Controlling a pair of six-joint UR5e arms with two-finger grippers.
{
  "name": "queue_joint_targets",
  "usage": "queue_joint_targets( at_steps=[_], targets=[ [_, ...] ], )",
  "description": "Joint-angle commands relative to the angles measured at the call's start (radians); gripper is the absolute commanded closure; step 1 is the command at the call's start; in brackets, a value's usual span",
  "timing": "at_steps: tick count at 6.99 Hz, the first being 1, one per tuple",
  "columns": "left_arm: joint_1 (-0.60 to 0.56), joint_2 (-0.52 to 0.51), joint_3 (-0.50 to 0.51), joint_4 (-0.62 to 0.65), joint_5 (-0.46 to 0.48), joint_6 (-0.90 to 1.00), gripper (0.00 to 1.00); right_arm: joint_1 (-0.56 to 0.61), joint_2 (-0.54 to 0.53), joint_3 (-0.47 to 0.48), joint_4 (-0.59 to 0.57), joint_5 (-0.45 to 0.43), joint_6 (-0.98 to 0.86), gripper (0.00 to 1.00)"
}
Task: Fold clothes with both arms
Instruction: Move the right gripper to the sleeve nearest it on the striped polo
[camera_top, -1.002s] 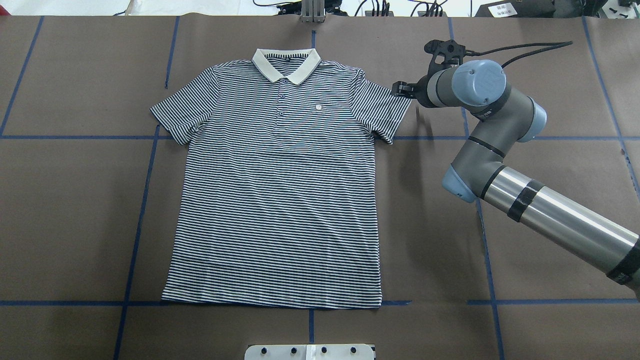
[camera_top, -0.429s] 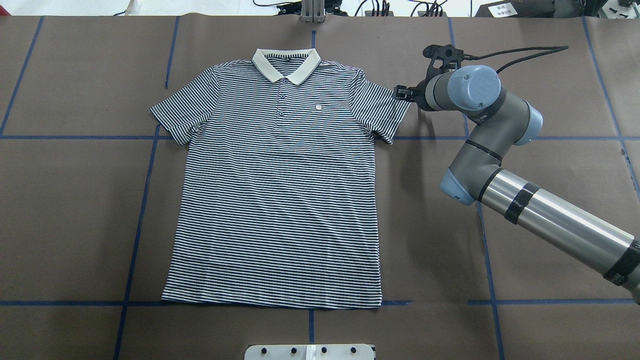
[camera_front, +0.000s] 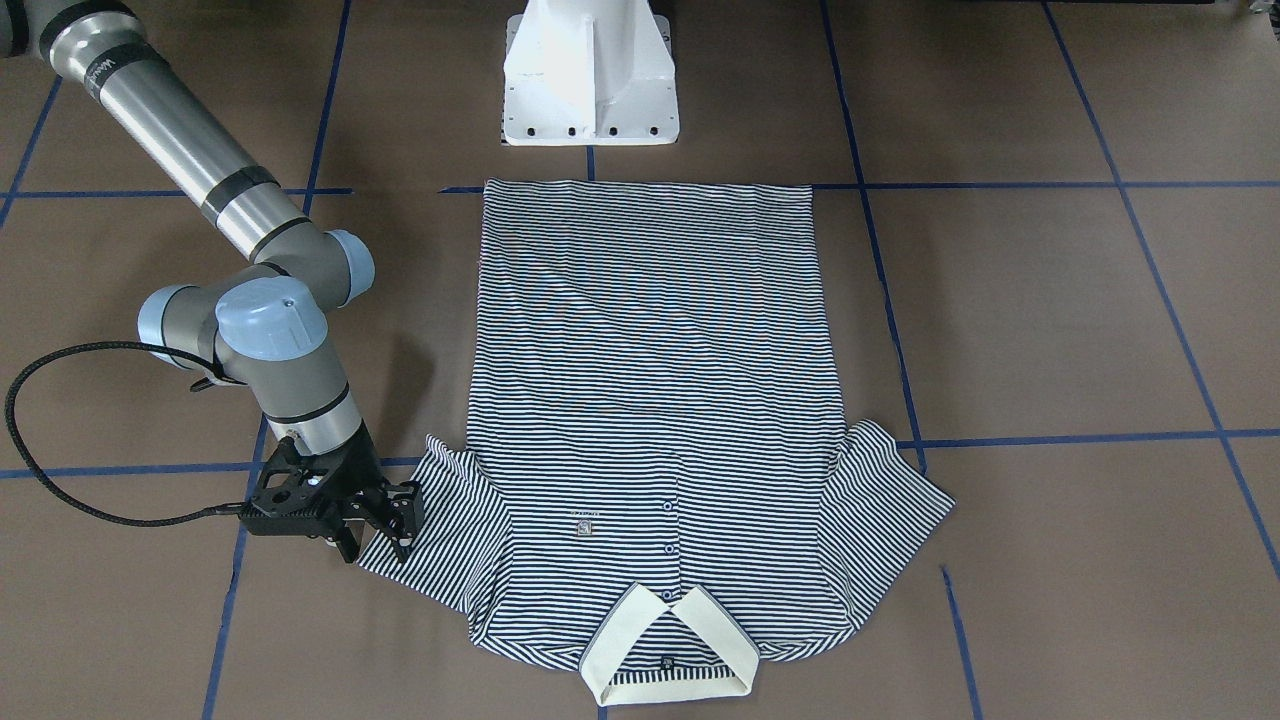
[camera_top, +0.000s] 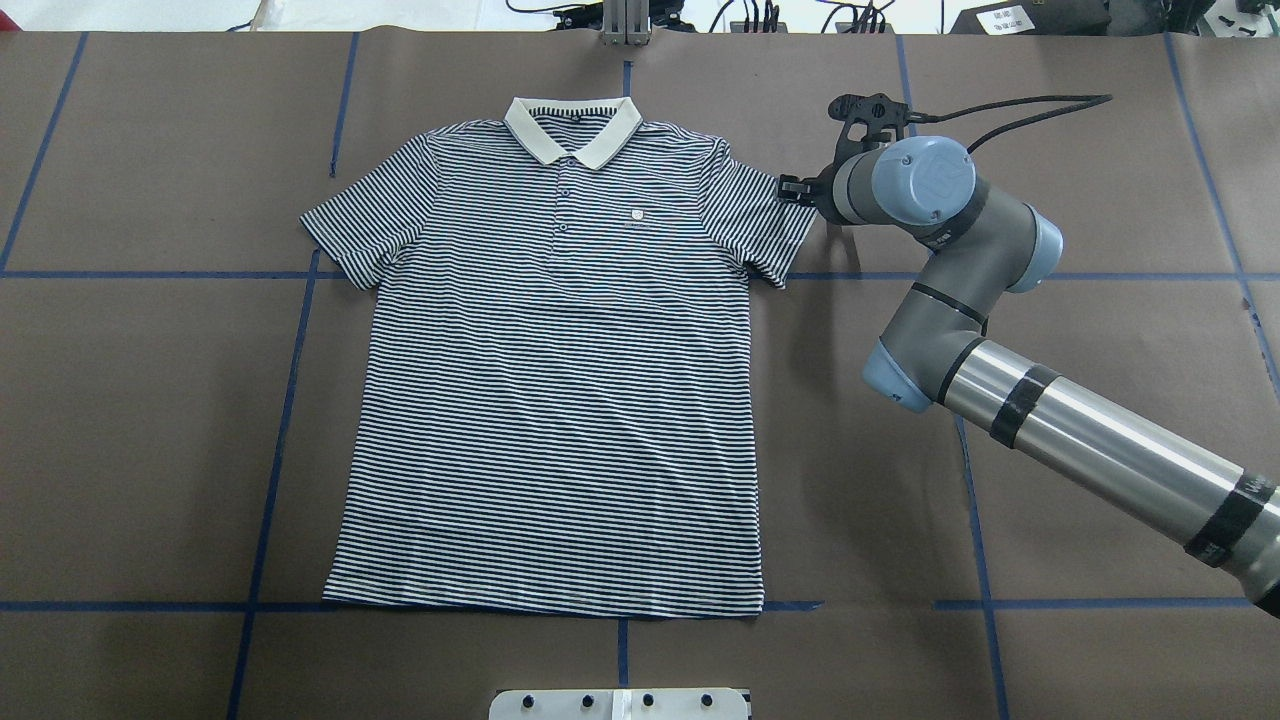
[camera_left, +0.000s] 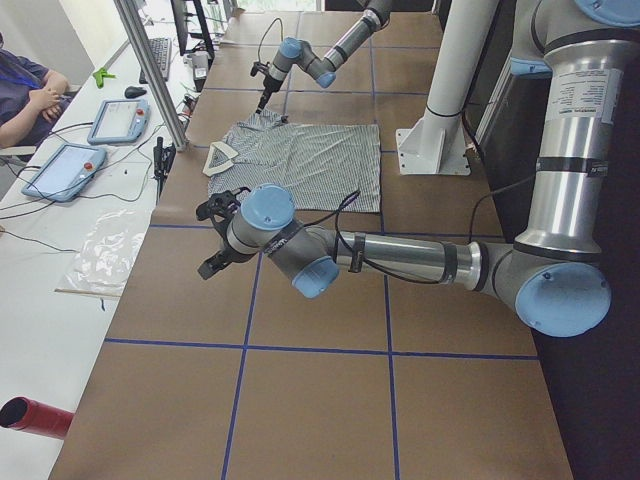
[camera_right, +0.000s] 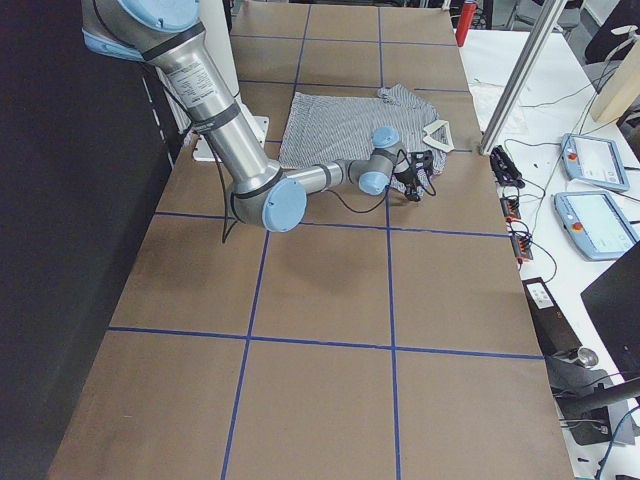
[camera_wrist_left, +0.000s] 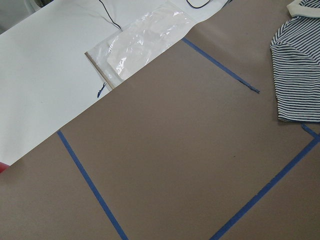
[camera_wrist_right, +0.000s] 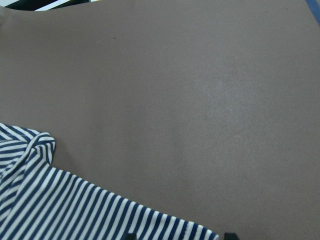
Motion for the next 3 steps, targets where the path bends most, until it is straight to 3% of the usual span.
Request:
queue_joint_targets(
  at_steps=[1, 3],
  targets=[
    [-0.001, 0.001, 0.003, -0.001, 0.000, 0.000, 0.00, -0.002, 0.003, 0.001, -0.002, 0.001, -0.004, 1.00],
    [-0.001, 0.001, 0.002, -0.001, 0.000, 0.000, 0.00, -0.002, 0.024, 0.012, -0.063, 0.003, -0.010, 1.00]
  ],
)
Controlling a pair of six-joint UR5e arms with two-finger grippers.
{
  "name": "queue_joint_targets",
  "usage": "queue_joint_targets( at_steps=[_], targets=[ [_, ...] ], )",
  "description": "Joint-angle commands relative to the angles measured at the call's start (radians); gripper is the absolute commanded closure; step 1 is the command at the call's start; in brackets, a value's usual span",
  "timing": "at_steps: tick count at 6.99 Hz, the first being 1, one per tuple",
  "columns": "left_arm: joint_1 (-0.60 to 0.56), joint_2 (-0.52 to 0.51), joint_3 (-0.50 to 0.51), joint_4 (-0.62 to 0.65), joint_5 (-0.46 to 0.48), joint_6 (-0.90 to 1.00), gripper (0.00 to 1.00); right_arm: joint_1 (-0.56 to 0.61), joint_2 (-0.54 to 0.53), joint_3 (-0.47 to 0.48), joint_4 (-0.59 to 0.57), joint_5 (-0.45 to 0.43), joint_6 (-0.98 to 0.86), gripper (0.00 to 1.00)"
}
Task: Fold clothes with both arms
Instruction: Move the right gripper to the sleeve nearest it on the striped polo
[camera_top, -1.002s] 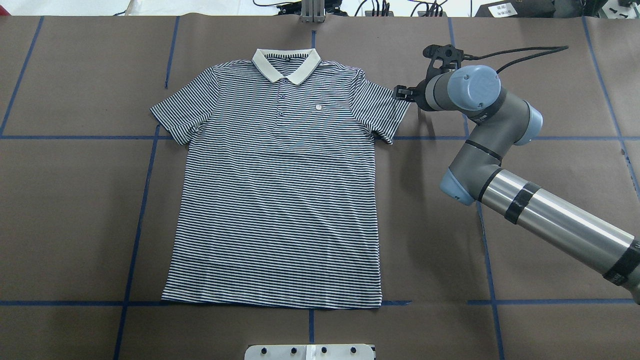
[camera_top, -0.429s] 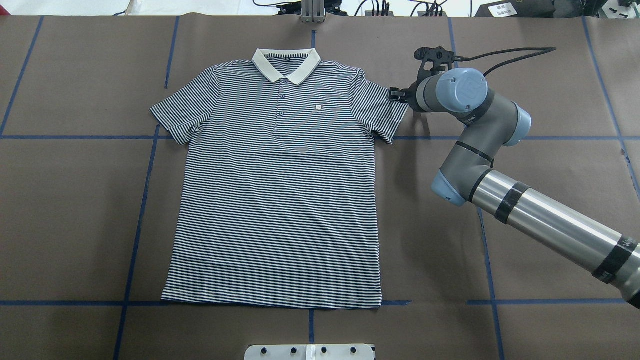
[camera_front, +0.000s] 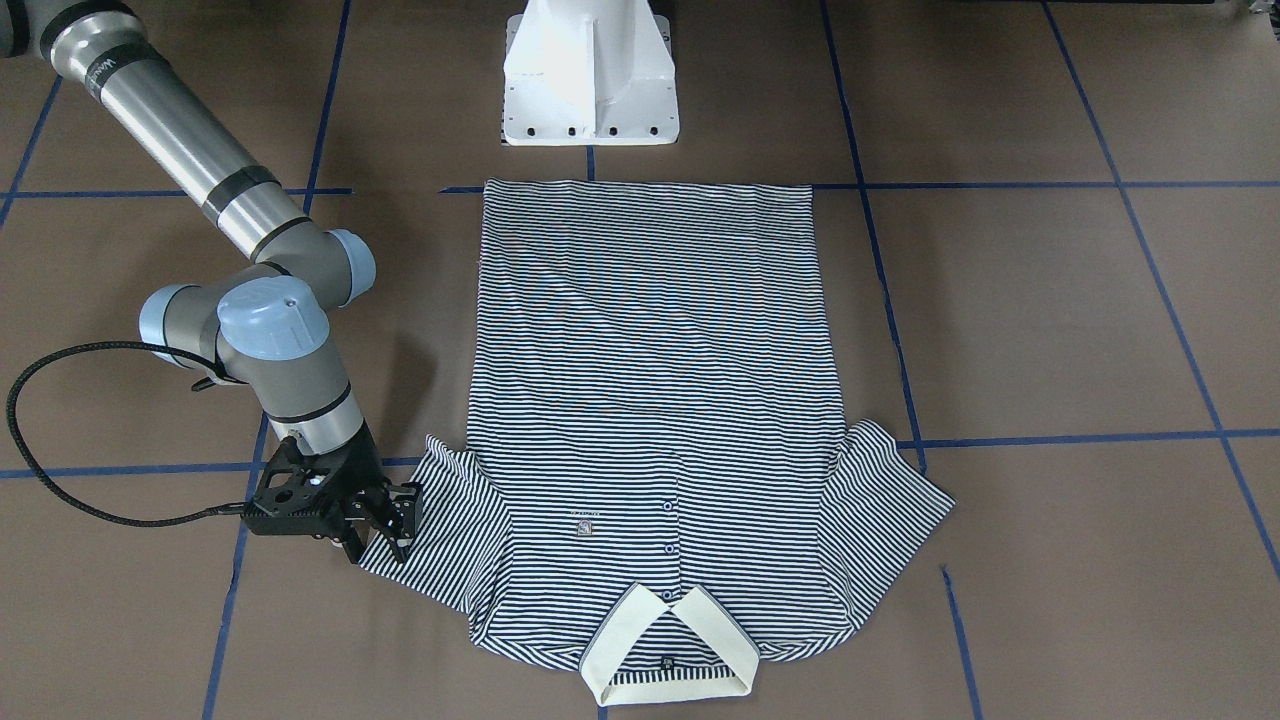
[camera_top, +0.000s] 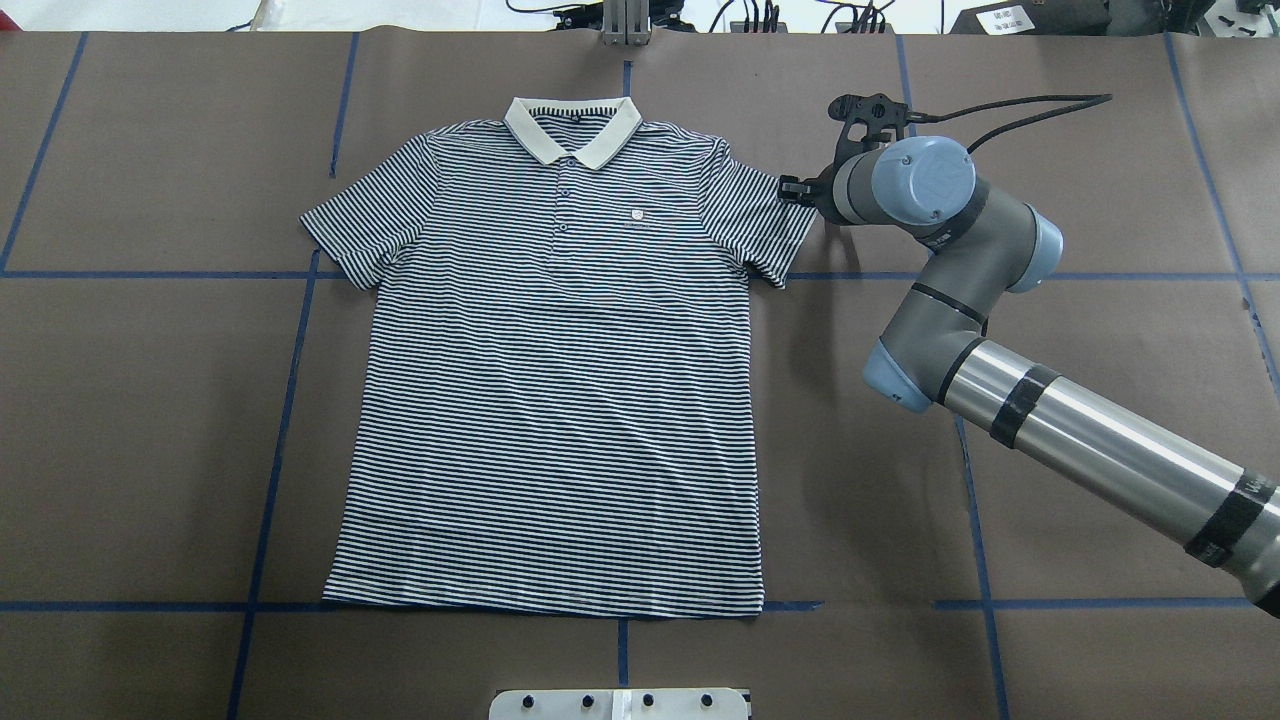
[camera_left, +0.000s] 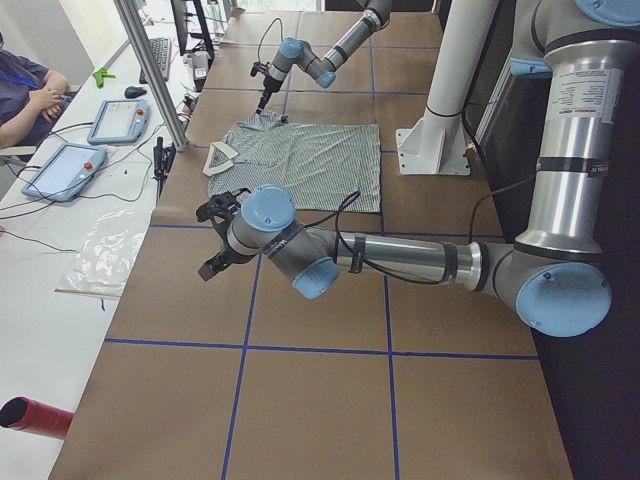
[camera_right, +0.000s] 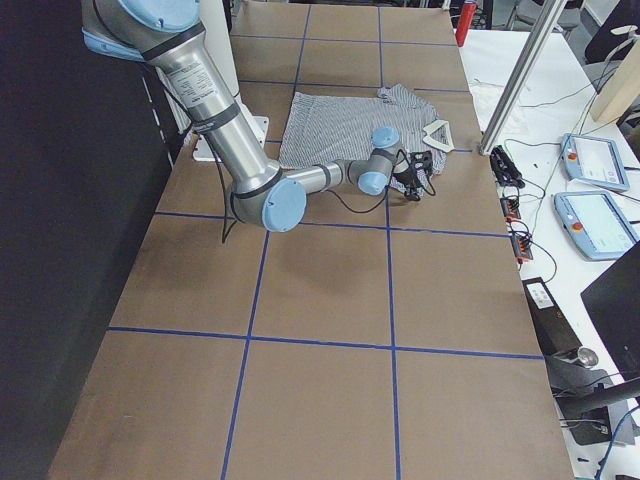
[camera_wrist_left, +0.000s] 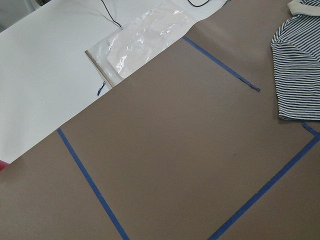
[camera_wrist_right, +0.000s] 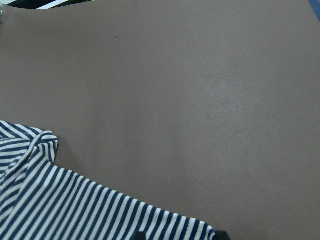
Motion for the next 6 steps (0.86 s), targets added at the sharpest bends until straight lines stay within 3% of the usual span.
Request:
queue_joint_targets(
  at_steps=[1, 4, 5, 6],
  targets=[
    [0.000, 0.002, 0.000, 0.000, 0.000, 0.002, 0.00, 0.000, 0.034, 0.013, -0.081, 0.001, -0.001, 1.00],
    [0.000, 0.003, 0.001, 0.000, 0.000, 0.002, 0.00, 0.000, 0.052, 0.050, -0.142, -0.001, 0.004, 1.00],
    [0.000, 0.003, 0.001, 0.000, 0.000, 0.002, 0.00, -0.001, 0.107, 0.088, -0.284, -0.009, 0.025, 1.00],
    [0.001, 0.003, 0.001, 0.000, 0.000, 0.000, 0.00, -0.036, 0.183, 0.087, -0.382, -0.077, 0.121, 1.00]
  ],
)
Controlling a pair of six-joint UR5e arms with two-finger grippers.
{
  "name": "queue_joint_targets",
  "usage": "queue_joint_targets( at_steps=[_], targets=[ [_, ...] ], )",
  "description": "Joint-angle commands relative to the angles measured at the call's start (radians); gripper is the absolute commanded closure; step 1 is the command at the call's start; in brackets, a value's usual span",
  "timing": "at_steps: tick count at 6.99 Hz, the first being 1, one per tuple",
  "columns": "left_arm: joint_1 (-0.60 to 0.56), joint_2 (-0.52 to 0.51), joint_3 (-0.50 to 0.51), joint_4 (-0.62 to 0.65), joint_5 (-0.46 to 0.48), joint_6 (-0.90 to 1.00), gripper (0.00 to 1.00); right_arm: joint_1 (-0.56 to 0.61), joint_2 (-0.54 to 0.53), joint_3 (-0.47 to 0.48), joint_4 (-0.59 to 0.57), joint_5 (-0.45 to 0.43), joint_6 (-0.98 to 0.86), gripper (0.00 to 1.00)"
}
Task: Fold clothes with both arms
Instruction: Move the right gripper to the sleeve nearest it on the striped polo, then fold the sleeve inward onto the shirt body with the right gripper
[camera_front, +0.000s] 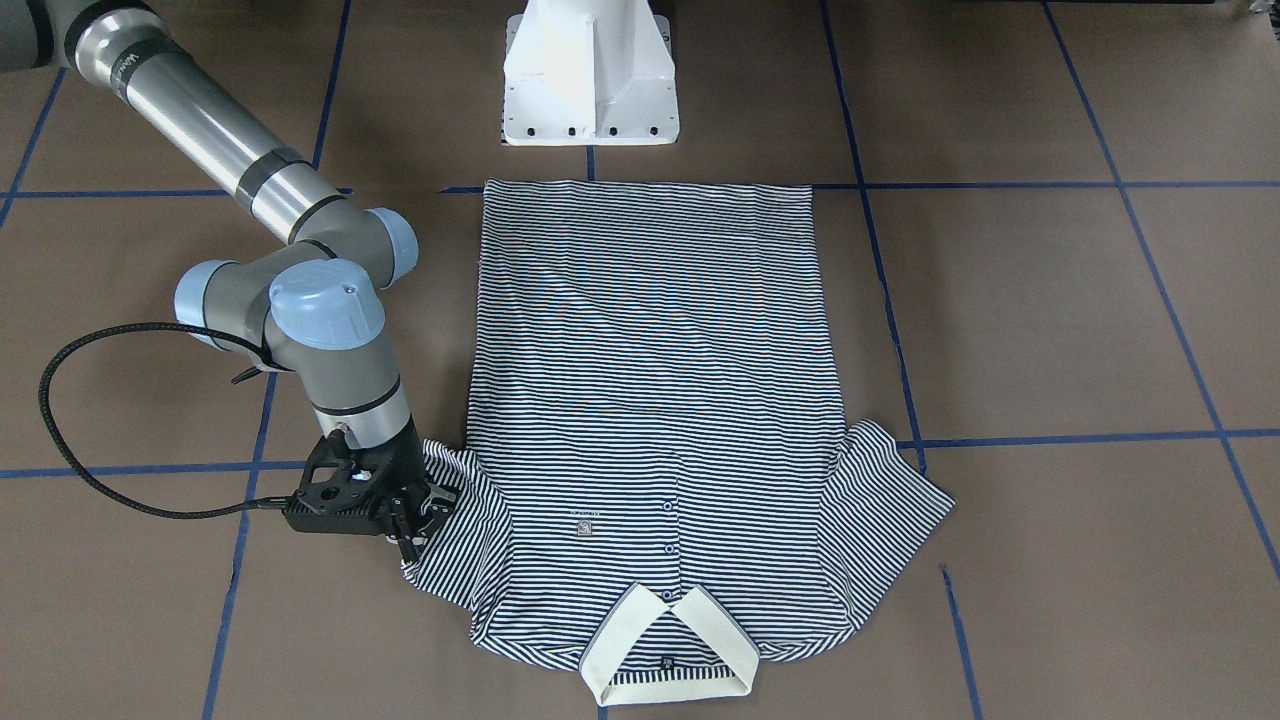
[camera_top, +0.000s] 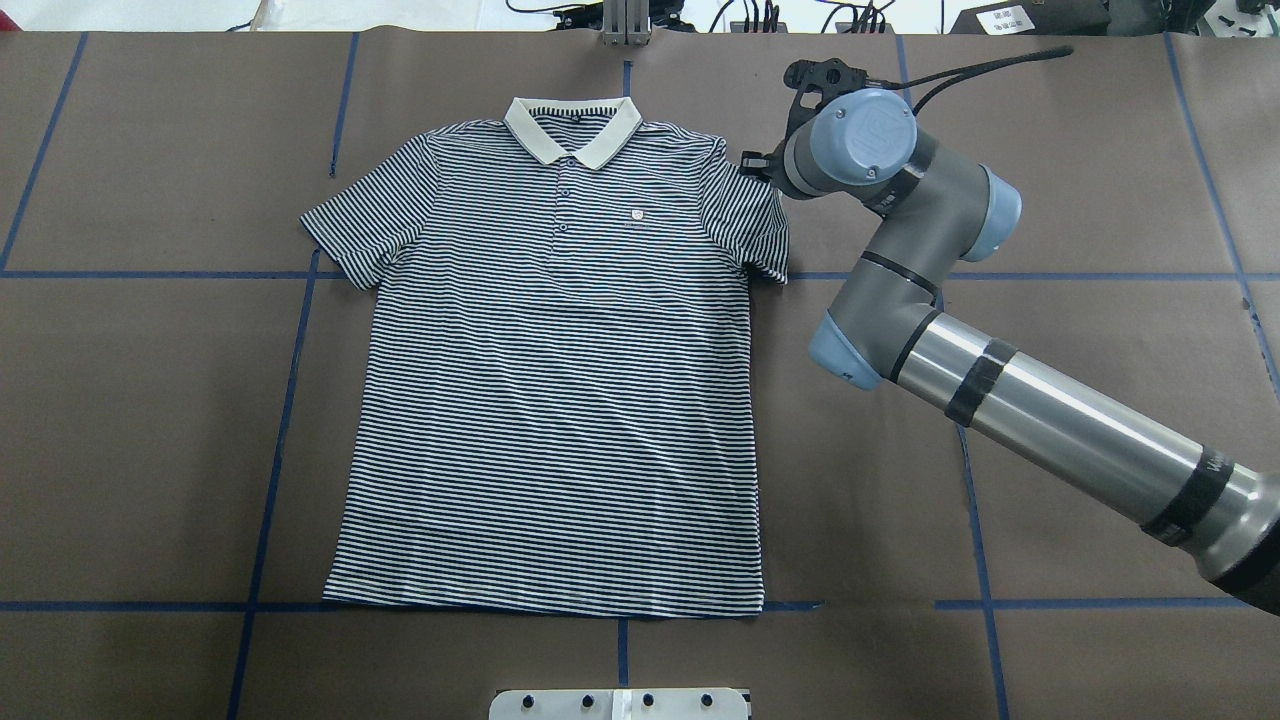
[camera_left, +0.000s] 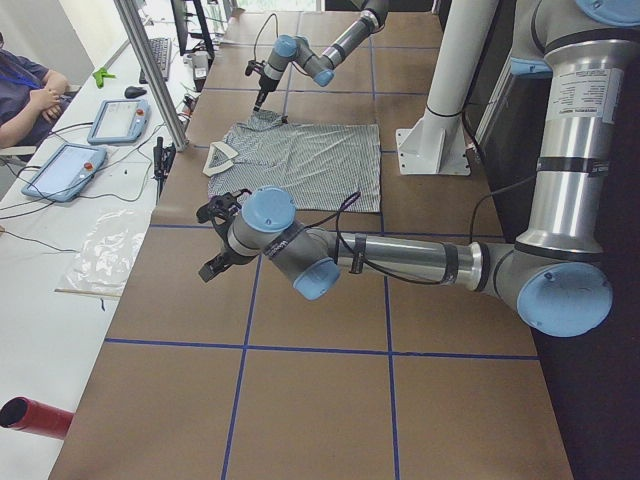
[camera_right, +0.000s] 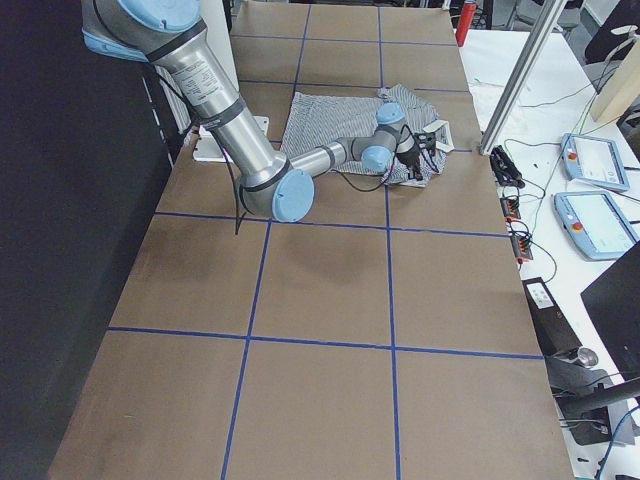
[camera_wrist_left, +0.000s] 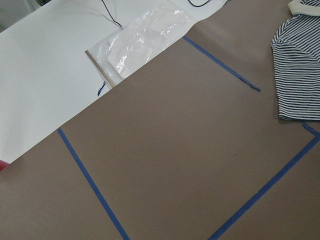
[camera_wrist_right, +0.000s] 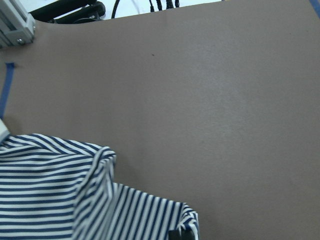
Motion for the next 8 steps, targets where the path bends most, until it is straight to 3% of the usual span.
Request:
queue_joint_targets(
  at_steps=[1, 2, 4, 7, 8],
  targets=[
    [0.001, 0.000, 0.002, 0.000, 0.000, -0.001, 0.00, -0.077, 0.149, -0.008, -0.201, -0.122, 0.166, 1.00],
    [0.001, 0.000, 0.002, 0.000, 0.000, -0.001, 0.00, -0.125, 0.212, -0.061, -0.232, -0.201, 0.255, 1.00],
    [0.001, 0.000, 0.003, 0.000, 0.000, -0.001, 0.00, -0.151, 0.323, -0.217, -0.232, -0.259, 0.317, 1.00],
    [0.001, 0.000, 0.008, 0.000, 0.002, -0.001, 0.00, -0.190, 0.371, -0.285, -0.232, -0.339, 0.397, 1.00],
    [0.001, 0.000, 0.009, 0.002, 0.002, -0.001, 0.00, -0.191, 0.372, -0.285, -0.232, -0.339, 0.391, 0.84]
  ],
)
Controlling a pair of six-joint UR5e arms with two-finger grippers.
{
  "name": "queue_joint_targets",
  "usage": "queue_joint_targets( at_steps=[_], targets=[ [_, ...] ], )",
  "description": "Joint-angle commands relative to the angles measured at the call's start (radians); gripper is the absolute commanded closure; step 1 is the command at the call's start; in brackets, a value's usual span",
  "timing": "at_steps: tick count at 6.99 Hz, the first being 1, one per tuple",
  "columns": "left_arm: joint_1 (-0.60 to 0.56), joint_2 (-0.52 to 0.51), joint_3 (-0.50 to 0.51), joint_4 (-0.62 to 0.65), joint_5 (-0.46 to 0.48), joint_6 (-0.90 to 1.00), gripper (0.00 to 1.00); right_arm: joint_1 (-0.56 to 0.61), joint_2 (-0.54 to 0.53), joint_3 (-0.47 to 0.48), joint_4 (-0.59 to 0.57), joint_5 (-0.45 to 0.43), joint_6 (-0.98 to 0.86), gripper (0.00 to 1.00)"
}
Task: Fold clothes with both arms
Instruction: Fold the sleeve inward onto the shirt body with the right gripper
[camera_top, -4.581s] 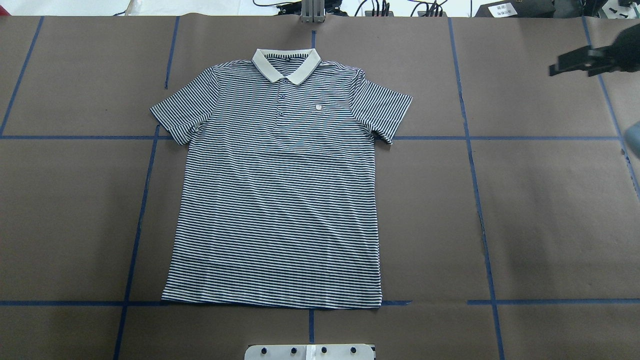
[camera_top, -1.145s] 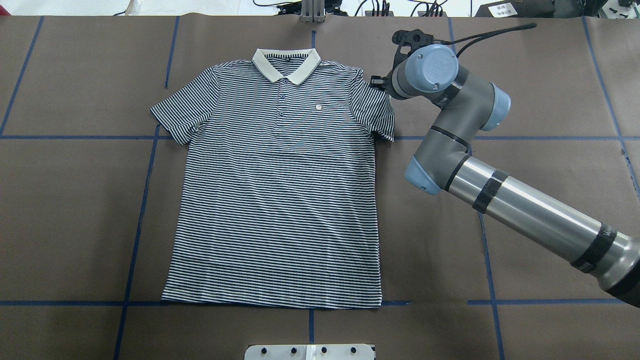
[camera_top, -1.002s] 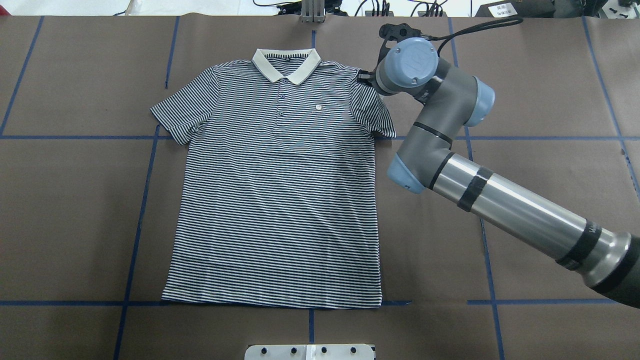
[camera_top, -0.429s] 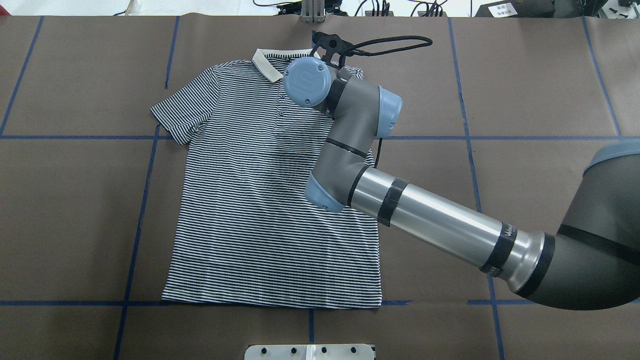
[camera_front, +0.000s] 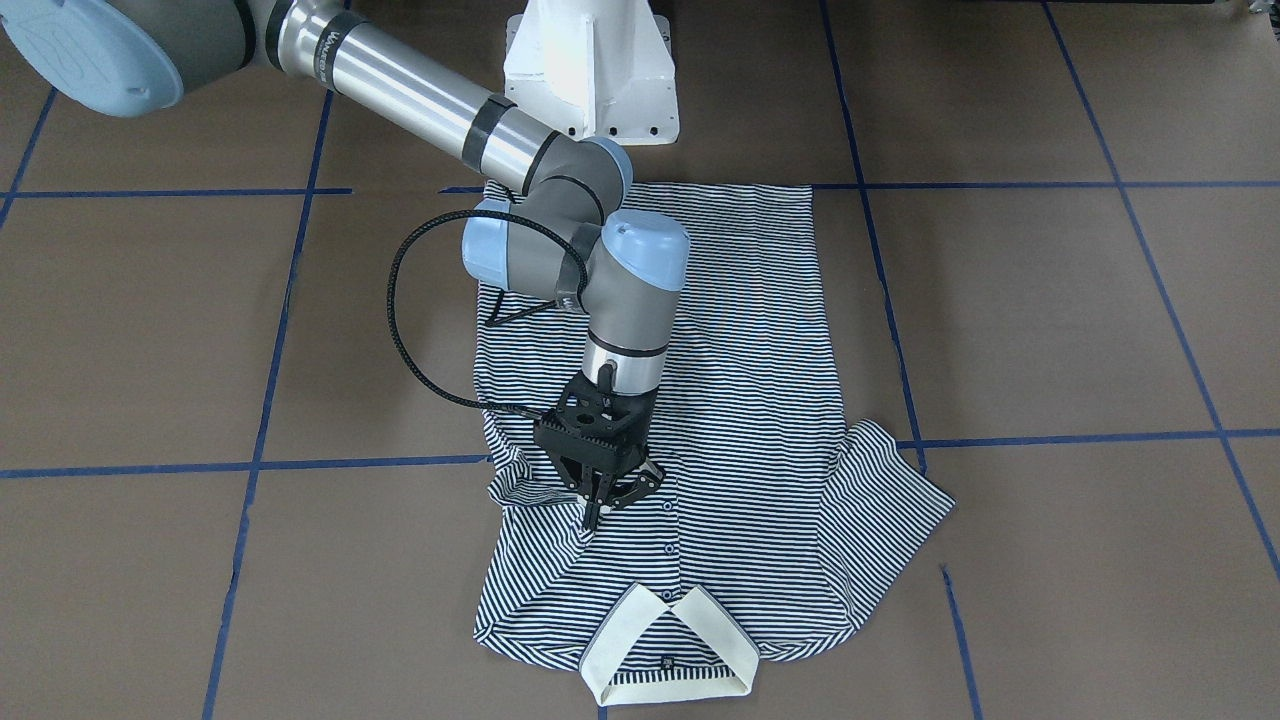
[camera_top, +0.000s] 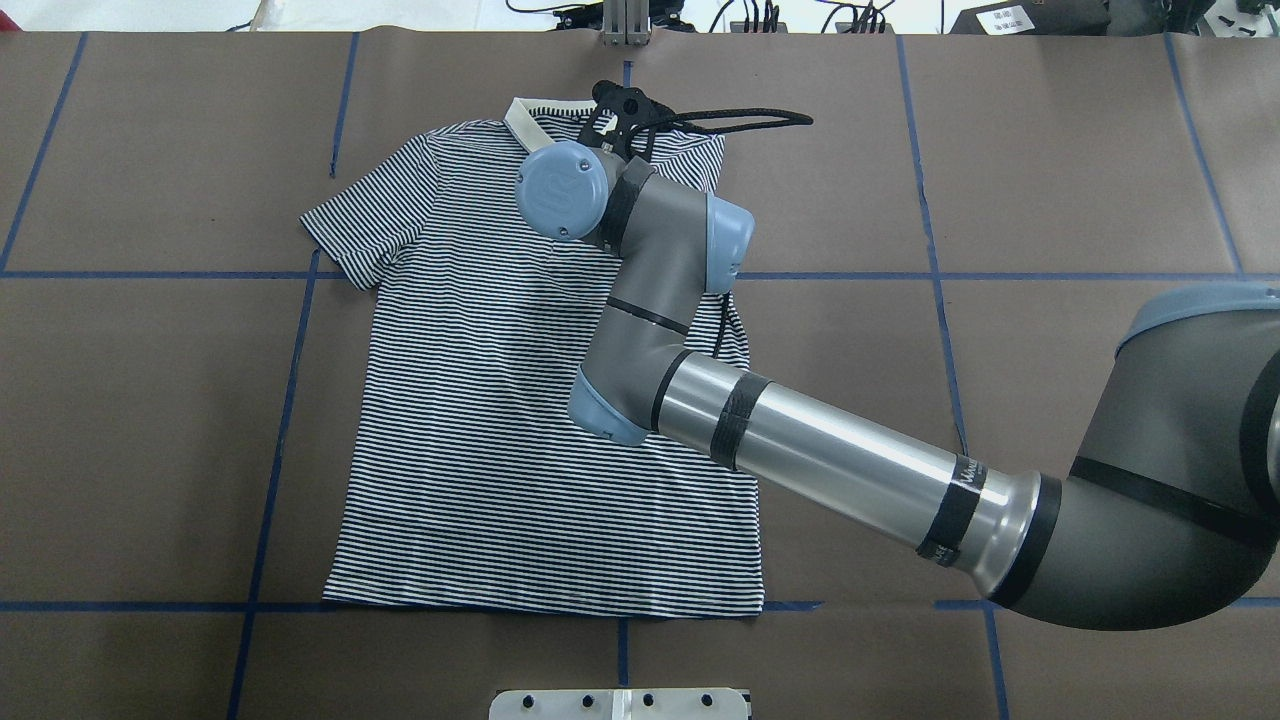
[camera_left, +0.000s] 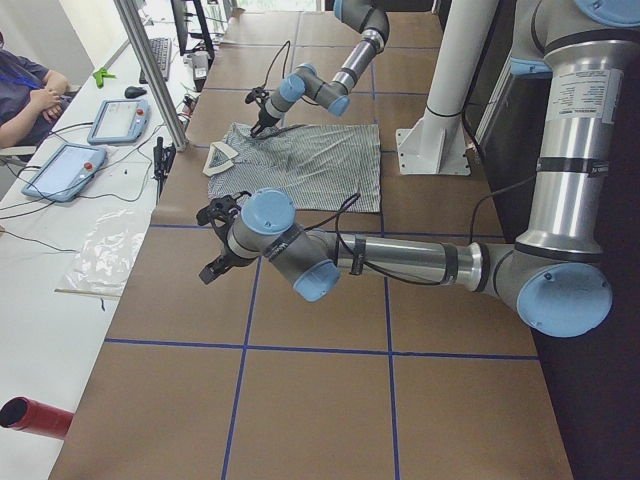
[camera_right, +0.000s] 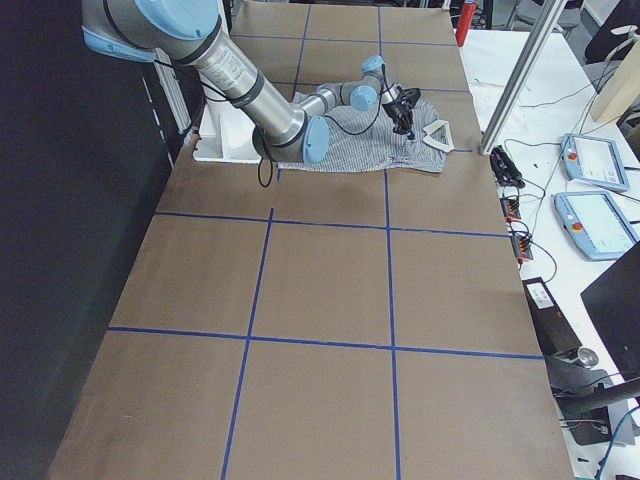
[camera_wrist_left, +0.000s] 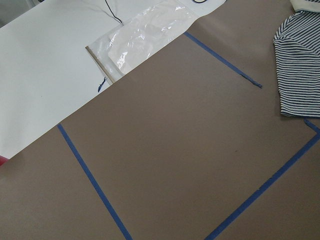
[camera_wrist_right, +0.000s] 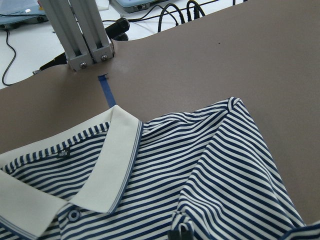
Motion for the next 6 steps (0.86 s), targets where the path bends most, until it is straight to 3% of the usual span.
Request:
queue_joint_targets(
  at_steps=[1, 3, 5, 6],
  targets=[
    [0.000, 0.000, 0.006, 0.001, -0.001, -0.002, 0.00, -0.007, 0.009, -0.009, -0.002, -0.032, -0.009, 0.01],
    [0.000, 0.000, 0.008, 0.001, 0.000, -0.002, 0.00, 0.011, 0.016, -0.008, 0.000, -0.021, -0.142, 0.00],
    [0.000, 0.000, 0.025, 0.001, -0.001, -0.002, 0.00, 0.084, 0.014, 0.035, 0.006, 0.182, -0.256, 0.00],
    [0.000, -0.002, 0.028, 0.000, -0.001, -0.002, 0.00, 0.086, -0.003, 0.066, 0.008, 0.196, -0.344, 0.00]
  ],
)
